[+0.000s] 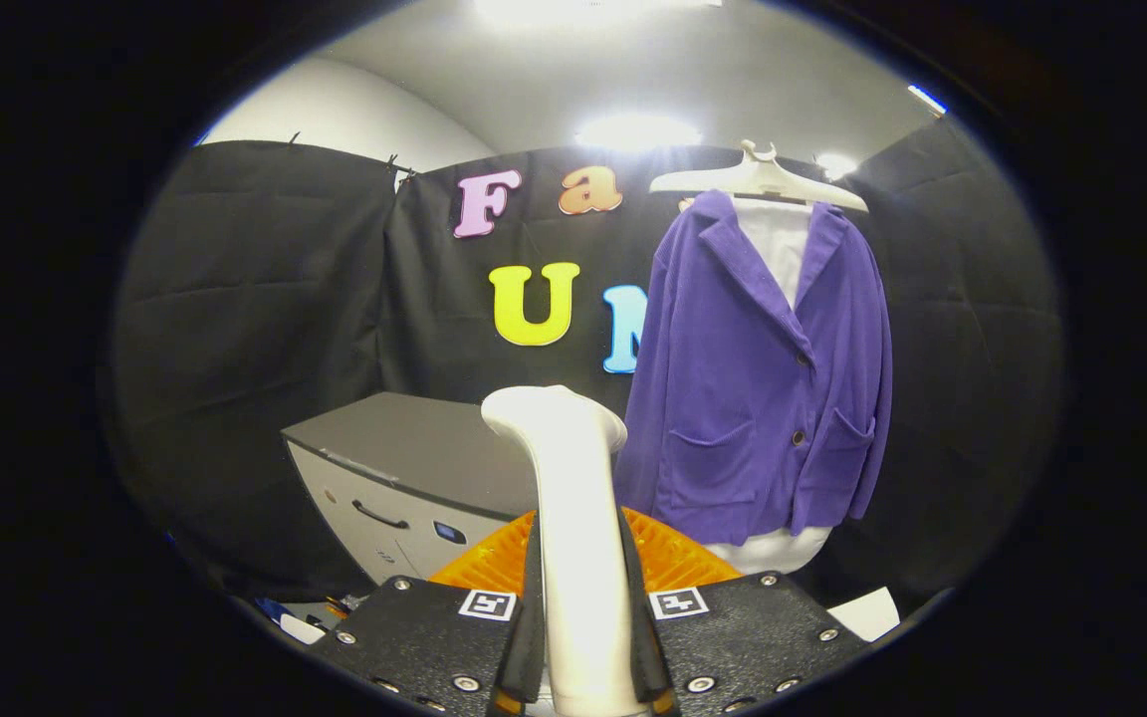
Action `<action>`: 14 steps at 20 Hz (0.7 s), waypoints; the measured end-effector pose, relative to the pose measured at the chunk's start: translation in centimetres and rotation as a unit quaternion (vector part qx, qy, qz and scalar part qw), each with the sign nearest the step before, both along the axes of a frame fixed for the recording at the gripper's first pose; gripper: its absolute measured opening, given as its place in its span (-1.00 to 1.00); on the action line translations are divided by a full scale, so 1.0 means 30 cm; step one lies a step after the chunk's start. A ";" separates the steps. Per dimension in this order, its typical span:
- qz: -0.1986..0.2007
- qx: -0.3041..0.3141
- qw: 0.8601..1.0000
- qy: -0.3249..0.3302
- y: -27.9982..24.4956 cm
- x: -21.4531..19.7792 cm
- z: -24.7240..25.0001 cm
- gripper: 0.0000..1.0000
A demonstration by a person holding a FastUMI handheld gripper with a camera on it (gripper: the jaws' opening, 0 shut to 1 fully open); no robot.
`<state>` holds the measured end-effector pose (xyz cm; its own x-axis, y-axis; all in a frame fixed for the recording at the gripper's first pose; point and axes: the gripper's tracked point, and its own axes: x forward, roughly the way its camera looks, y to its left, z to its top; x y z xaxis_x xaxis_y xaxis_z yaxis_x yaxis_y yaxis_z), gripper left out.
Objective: Iron the clothes twice with a garment steamer, once on the left side and once on the right side.
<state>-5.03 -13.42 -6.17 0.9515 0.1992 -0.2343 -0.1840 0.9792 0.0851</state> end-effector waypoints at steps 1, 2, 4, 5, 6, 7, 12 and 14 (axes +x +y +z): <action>-0.004 0.001 1.000 -0.006 0.022 0.018 0.031 -0.31; -0.008 0.003 1.000 -0.013 0.039 0.033 0.061 -0.31; -0.022 0.008 0.999 -0.029 0.066 0.065 0.123 -0.32; -0.030 0.012 0.999 -0.037 0.080 0.081 0.153 -0.32; -0.037 0.013 0.998 -0.045 0.094 0.096 0.180 -0.32; -0.045 0.013 0.997 -0.055 0.105 0.110 0.206 -0.32; -0.074 0.018 0.993 -0.089 0.155 0.152 0.307 -0.32; -0.081 0.024 0.991 -0.103 0.182 0.163 0.341 -0.32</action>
<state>-0.15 -7.96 4.06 0.9986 0.0457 -0.0267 -0.0425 0.9932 0.1086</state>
